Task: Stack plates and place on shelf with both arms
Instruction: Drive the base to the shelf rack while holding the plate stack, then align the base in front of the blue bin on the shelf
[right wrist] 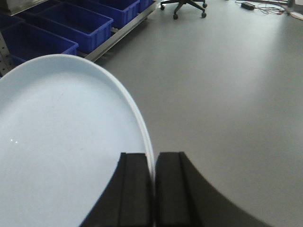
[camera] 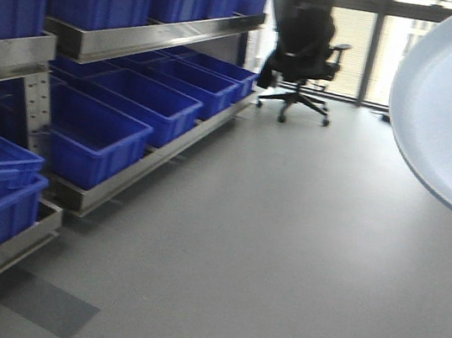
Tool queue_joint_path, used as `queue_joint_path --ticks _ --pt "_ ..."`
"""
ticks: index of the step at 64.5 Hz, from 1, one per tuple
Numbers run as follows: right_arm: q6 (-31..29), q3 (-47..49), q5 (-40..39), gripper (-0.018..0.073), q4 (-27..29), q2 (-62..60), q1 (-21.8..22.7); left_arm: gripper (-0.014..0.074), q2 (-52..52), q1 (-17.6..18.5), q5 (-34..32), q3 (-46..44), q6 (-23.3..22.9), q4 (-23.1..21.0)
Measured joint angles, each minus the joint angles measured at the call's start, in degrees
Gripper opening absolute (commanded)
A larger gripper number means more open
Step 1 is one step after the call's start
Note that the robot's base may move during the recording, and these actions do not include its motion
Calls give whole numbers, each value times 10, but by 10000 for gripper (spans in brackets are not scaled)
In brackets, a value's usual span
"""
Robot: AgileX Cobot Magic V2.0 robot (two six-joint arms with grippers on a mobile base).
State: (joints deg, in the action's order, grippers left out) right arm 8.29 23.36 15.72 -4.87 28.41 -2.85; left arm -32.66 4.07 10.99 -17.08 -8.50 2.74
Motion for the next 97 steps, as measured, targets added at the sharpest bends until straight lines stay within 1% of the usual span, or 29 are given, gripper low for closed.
queue_joint_path --ticks 97 --pt "0 0 0 48 0 0 0 88 -1 0 0 0 0 0"
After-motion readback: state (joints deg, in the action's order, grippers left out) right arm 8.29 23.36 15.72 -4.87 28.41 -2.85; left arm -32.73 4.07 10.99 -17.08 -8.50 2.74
